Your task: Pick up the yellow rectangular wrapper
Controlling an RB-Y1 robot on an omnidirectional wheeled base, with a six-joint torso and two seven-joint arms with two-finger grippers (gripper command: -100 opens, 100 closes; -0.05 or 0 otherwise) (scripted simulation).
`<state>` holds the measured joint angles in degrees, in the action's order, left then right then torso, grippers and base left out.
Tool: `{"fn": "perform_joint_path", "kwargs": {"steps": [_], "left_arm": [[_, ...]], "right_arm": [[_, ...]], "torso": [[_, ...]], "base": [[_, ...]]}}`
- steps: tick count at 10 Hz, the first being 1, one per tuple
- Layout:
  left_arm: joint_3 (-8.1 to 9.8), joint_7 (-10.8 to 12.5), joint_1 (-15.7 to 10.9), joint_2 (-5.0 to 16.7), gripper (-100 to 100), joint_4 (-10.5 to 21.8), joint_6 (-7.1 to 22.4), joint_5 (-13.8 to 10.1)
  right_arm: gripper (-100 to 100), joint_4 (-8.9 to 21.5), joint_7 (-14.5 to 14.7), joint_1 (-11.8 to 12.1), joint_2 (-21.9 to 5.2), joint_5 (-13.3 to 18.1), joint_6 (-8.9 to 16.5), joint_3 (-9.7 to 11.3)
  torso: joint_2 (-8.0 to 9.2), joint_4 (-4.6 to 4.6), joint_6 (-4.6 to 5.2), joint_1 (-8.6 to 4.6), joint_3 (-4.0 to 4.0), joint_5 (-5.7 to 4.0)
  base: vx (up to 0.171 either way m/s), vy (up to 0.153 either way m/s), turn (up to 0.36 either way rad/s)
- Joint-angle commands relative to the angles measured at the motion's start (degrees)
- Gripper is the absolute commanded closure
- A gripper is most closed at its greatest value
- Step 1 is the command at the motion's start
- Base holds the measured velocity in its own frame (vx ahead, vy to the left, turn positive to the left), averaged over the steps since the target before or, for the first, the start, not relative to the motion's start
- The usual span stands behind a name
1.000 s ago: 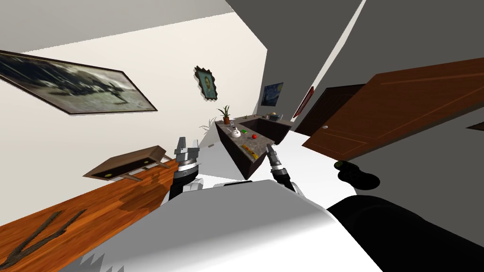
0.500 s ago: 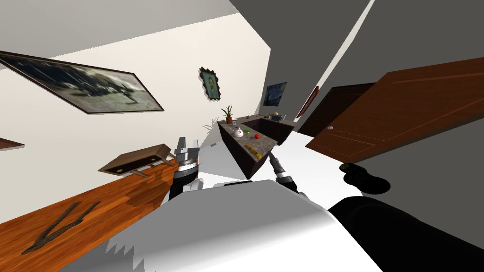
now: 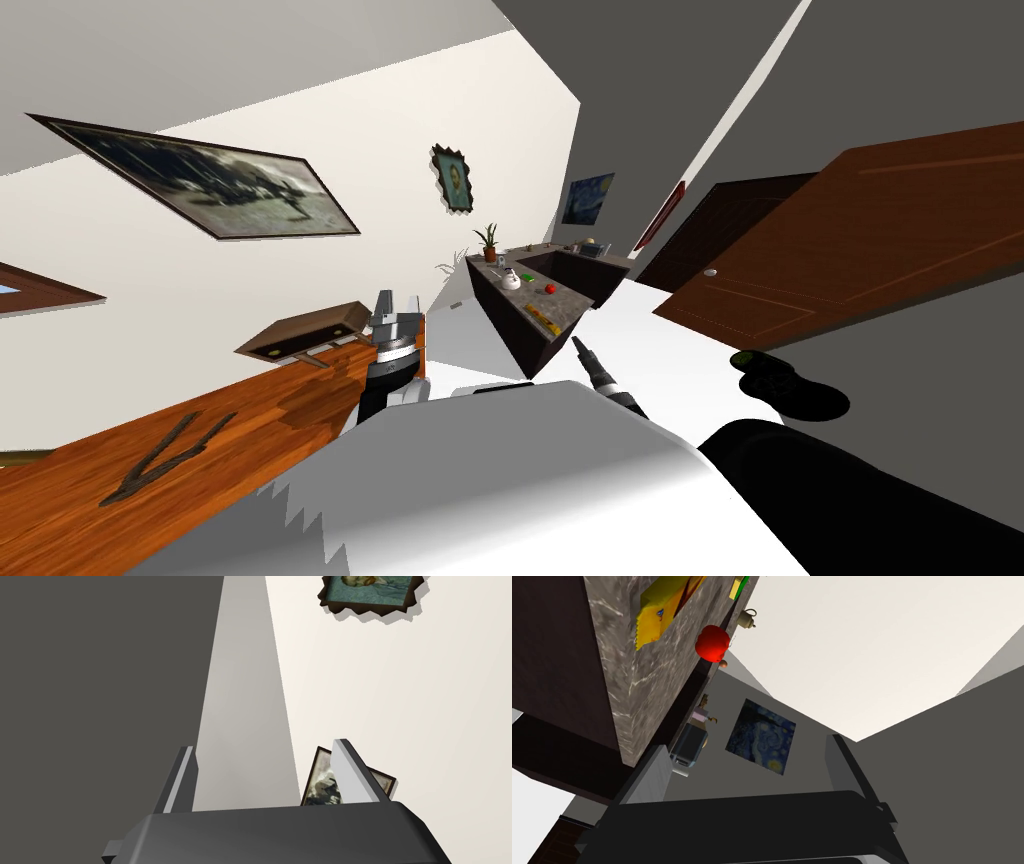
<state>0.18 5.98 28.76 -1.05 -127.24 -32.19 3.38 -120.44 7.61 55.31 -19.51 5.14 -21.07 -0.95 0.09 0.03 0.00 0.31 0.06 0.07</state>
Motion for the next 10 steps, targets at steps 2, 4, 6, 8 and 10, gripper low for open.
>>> {"fn": "perform_joint_path", "kwargs": {"steps": [2,4,6,8,10], "left_arm": [[0.00,0.00,0.00,0.00,0,0.00,0.00,0.00],[0.00,0.00,0.00,0.00,0,0.00,0.00,0.00],[0.00,0.00,0.00,0.00,0,0.00,0.00,0.00],[0.00,0.00,0.00,0.00,0,0.00,0.00,0.00],[0.00,0.00,0.00,0.00,0,0.00,0.00,0.00]], "right_arm": [[-100,0.77,0.48,4.06,-1.78,-0.15,1.73,-0.58],[-100,1.69,0.83,7.85,-3.33,-0.28,3.28,-1.14],[-100,2.63,1.17,11.57,-4.85,-0.37,4.80,-1.71],[-100,3.56,1.51,14.88,-6.38,-0.42,6.25,-2.29],[-100,4.50,1.85,17.79,-7.94,-0.41,7.62,-2.86]], "torso": [[-0.01,0.00,0.00,-0.11,-0.01,-0.01],[0.00,0.00,0.00,-0.07,0.00,0.00],[0.00,0.00,0.00,-0.04,0.00,0.00],[-0.02,0.00,0.01,-0.01,-0.01,0.01],[-0.02,0.00,0.00,-0.06,-0.01,0.00]], "base": [[-0.014,0.059,0.034],[-0.011,0.073,0.065],[-0.010,0.088,0.062],[-0.008,0.085,0.066],[-0.006,0.084,0.068]]}}
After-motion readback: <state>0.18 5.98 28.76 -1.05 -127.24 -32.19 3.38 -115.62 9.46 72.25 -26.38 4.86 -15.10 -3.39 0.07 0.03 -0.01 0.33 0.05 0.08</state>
